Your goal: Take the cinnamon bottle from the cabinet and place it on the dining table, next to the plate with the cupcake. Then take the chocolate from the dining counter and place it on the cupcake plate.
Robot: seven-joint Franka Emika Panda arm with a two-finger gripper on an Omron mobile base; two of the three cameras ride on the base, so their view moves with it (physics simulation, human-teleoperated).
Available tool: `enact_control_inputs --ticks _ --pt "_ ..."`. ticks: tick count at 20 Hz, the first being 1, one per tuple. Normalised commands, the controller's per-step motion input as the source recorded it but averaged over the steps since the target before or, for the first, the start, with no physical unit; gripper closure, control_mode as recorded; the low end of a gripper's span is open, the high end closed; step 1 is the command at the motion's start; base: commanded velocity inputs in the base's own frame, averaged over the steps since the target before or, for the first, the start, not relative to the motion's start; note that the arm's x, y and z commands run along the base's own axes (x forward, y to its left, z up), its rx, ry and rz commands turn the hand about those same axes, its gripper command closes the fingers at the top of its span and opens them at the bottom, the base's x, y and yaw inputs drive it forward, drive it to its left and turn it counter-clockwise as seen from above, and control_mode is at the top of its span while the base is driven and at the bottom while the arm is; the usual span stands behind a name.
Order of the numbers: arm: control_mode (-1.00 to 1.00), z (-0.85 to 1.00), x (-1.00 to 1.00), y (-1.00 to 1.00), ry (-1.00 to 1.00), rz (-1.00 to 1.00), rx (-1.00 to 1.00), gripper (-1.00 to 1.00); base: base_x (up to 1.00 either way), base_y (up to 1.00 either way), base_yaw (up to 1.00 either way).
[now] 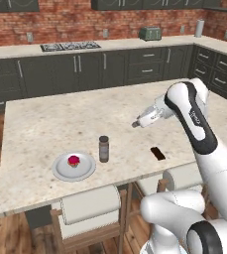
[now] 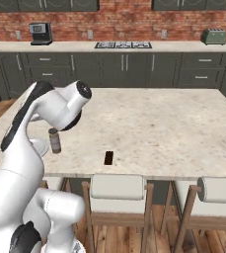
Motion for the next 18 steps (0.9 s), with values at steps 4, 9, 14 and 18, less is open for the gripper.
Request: enact_control_inputs --ticks 4,9,14,18 --pt "-1.0 0.03 -0.14 -0.19 0.41 -0.41 -0.02 -1.0 0.0 0.0 0.0" --pt "-1.0 0.13 0.0 -0.42 0.33 -0.68 0.06 -1.0 0.0 0.0 0.0" --pt "-1.0 -0.13 0.02 -0.71 0.19 -0.69 -0.06 -1.0 0.0 0.0 0.0" --pt "-1.0 -0.31 0.0 0.06 0.1 -0.14 -0.2 -1.0 0.0 0.0 0.0"
